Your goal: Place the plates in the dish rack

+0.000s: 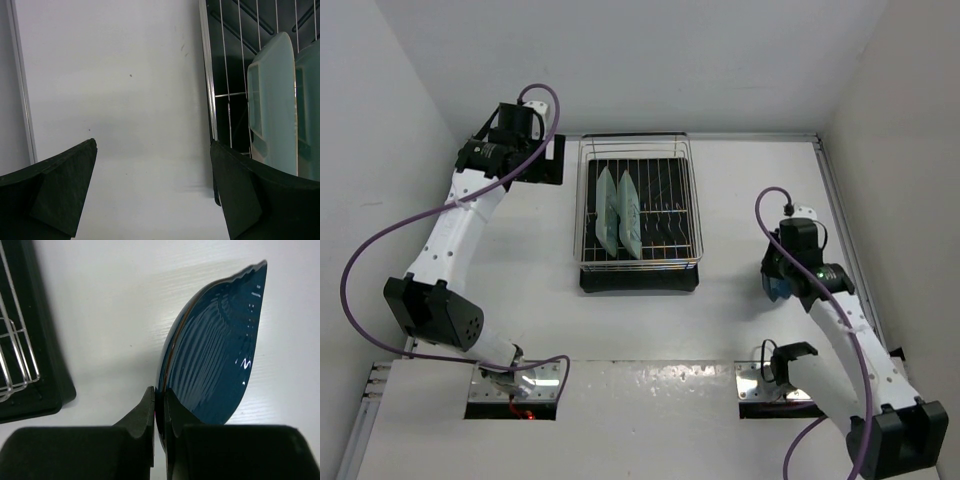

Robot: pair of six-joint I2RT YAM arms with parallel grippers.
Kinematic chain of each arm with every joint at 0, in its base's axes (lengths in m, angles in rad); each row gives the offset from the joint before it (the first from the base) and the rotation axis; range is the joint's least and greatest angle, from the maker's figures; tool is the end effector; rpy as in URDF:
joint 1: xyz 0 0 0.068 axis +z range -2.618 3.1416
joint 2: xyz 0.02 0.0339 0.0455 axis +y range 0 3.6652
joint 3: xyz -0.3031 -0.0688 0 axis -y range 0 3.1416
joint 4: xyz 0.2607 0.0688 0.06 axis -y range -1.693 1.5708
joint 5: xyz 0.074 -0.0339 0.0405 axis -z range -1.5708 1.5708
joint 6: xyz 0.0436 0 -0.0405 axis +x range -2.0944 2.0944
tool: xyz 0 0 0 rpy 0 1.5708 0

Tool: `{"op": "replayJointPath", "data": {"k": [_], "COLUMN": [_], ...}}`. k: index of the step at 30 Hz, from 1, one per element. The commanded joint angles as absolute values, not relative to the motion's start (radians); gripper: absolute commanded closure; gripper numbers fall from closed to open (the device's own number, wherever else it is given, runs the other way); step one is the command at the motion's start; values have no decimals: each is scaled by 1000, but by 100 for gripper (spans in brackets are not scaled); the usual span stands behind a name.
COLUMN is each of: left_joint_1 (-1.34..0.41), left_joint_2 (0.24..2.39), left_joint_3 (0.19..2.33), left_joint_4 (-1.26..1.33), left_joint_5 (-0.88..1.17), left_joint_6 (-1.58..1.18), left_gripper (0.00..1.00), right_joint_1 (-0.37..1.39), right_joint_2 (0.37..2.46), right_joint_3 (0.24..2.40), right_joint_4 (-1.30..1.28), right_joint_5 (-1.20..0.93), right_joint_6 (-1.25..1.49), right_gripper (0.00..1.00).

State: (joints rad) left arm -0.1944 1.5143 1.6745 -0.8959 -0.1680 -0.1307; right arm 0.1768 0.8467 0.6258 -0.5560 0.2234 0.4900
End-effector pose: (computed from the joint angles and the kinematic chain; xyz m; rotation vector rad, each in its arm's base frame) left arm 0.3325 -0.0580 0.4384 -0.0126 2.2939 0.0259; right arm 0.1689 0.0204 0.2603 0.4700 2.2767 0.0724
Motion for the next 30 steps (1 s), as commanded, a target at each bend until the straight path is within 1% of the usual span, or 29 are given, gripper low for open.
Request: {"op": "replayJointPath", "data": {"k": [1,3,6,7,10,12,14,20,23,26,30], "left_joint_1": [-181,-181,-181,-181,-181,-181,-172,-172,-163,-163,-153], "left_joint_2": [1474,1474,1474,1474,1474,1474,1474,1474,1474,1474,1465], "left_joint_3": [1713,1713,1713,1713,1713,1713,1704,1704,1695,1695,1686], "left_joint_4": [-885,-885,-885,-885,-885,-885,-885,-885,-885,-885,-885], "left_joint_5": [-158,-158,-158,-158,-149,-149,-149,-149,-149,-149,-149], "left_joint_6": [-121,-121,-121,-121,-121,-121,-121,-121,-121,-121,-121], "left_gripper": [0,0,0,0,0,0,0,0,0,0,0], "right_joint_1": [166,163,161,161,161,163,161,170,216,313,437], "right_joint_2": [811,799,807,813,842,863,874,925,980,1043,1121], "right_joint_3": [777,807,879,912,1000,1064,1084,1074,1045,1035,1031], "right_joint_4": [-468,-453,-413,-405,-361,-356,-315,-69,131,215,281], "right_joint_5": [218,183,68,-19,-122,-147,-187,-342,-423,-419,-350], "right_joint_6": [451,449,410,400,388,406,436,624,762,773,767], "right_gripper": [100,100,100,100,100,100,100,100,100,100,100]}}
